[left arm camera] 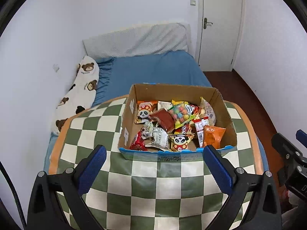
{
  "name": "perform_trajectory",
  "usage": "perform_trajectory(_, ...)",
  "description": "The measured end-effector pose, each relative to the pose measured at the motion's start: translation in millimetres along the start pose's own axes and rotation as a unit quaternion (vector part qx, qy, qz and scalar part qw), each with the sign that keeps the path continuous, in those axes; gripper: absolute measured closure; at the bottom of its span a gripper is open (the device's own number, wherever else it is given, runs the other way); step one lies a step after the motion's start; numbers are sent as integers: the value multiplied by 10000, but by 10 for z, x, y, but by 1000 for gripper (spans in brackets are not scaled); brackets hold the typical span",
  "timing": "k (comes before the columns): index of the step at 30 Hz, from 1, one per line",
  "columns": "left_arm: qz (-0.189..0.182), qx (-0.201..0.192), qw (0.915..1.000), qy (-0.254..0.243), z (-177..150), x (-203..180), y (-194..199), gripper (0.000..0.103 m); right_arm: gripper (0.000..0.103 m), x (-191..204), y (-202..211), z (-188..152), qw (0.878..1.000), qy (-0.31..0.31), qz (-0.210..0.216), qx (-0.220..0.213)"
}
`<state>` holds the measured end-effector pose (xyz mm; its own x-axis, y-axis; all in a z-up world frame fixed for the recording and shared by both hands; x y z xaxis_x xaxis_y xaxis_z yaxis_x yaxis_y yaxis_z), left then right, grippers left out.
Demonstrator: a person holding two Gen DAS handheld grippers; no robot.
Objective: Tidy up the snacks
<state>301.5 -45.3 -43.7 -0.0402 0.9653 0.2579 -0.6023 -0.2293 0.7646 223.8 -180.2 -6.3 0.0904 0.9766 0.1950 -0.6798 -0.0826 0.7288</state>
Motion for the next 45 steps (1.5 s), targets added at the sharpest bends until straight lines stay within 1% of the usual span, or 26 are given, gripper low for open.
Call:
perform_trajectory(7, -25, 275, 9996, -70, -23, -118, -272, 0, 0, -133, -258, -24, 9997, -102, -97, 180)
perform_trajectory(14, -55, 374, 9992, -98, -25, -167, -385, 0, 0, -201, -420, -64, 9992, -178, -104, 333)
perform_trajectory(23, -74, 361, 9993, -92, -30, -166, -397, 0, 0, -154, -494, -76, 9988, -150, 17, 458)
perform_trajectory(33, -41, 301, 9995, -60, 1, -135, -351, 0, 0, -138, -470, -71, 9989, -114, 33, 461)
perform_trajectory(38, -18, 302, 9995, -64, 1, -129, -340, 0, 0, -127, -478, -72, 9986, -112, 110, 498)
perform_trajectory(45, -46, 300, 9995, -50, -2, -123, -306, 0, 0, -148, -454, -72, 9987, -99, 110, 481)
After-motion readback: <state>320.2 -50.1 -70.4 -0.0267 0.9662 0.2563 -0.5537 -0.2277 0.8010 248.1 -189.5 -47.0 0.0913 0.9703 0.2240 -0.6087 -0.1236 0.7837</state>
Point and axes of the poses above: each gripper's, at about its wrist camera, not at the fingertips, and y roughly against the way its jaws point, x to its left, z to its top, the point moved 7 cm from there along -y, roughly the way its jaws point, and after that the axes turned 14 degrees about z, right-handed, at the moved point
